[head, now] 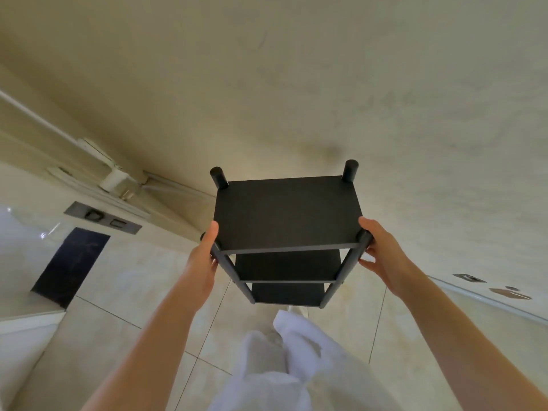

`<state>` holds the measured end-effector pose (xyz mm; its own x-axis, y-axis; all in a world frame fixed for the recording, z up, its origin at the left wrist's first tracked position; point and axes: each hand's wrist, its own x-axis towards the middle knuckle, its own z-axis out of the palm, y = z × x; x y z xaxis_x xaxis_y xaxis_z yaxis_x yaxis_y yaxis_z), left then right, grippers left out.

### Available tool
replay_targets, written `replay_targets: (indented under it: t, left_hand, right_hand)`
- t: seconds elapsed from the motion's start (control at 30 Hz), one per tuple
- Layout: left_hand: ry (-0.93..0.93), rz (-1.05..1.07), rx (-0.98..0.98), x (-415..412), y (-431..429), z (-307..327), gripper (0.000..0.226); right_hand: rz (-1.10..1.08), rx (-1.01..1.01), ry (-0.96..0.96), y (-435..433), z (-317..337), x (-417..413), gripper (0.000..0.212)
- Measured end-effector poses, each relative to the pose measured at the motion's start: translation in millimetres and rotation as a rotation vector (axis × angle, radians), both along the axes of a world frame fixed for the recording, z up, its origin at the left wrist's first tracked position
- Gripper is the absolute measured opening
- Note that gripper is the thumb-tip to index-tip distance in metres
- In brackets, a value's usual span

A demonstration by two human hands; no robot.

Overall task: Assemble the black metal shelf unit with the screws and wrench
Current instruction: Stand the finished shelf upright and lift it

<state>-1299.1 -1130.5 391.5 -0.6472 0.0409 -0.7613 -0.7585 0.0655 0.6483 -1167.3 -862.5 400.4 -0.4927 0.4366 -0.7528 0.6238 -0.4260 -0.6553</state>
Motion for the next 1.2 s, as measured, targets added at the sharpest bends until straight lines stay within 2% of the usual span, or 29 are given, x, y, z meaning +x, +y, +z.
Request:
replay_targets:
  t: [0.07, 0.13, 0.23, 0.33, 0.37, 0.5, 0.6, 0.87, 1.03, 1.2]
  left_hand:
    - [0.012, -0.045, 0.04, -11, 4, -4, 0.105]
    - [-0.009, -0.057, 0.052, -19, 3, -14, 0.092]
    - [-0.059, -0.052, 0.021, -37, 4, -35, 0.047]
    - [-0.114, -0.076, -0.048, -52, 2, -62, 0.012]
    - [-0.136, -0.079, -0.057, -56, 2, -68, 0.002]
    - [-0.195, -0.177, -0.135, -75, 2, -101, 0.021]
    - [-0.229, -0.258, -0.255, -83, 1, -130, 0.029]
    - [-0.231, -0.348, -0.254, -101, 6, -192, 0.025]
    - [-0.23, -0.374, -0.222, -106, 7, -226, 0.019]
    - [-0.244, -0.332, -0.206, -104, 6, -251, 0.017]
  right_hand:
    - [-0.007, -0.022, -0.037, 8, -10, -12, 0.036]
    - [-0.016, -0.051, -0.072, 12, -22, -21, 0.026]
    - [-0.036, -0.108, -0.106, 12, -42, -34, 0.014]
    - [-0.073, -0.157, -0.127, 10, -65, -43, 0.002]
    - [-0.082, -0.17, -0.14, 9, -74, -45, 0.004]
    - [-0.099, -0.203, -0.189, 0, -111, -45, 0.013]
    - [-0.12, -0.175, -0.235, -9, -144, -45, 0.009]
    - [-0.133, -0.078, -0.321, -17, -214, -50, 0.016]
    - [-0.139, -0.103, -0.309, -14, -245, -51, 0.014]
    - [-0.113, -0.102, -0.354, -16, -266, -53, 0.028]
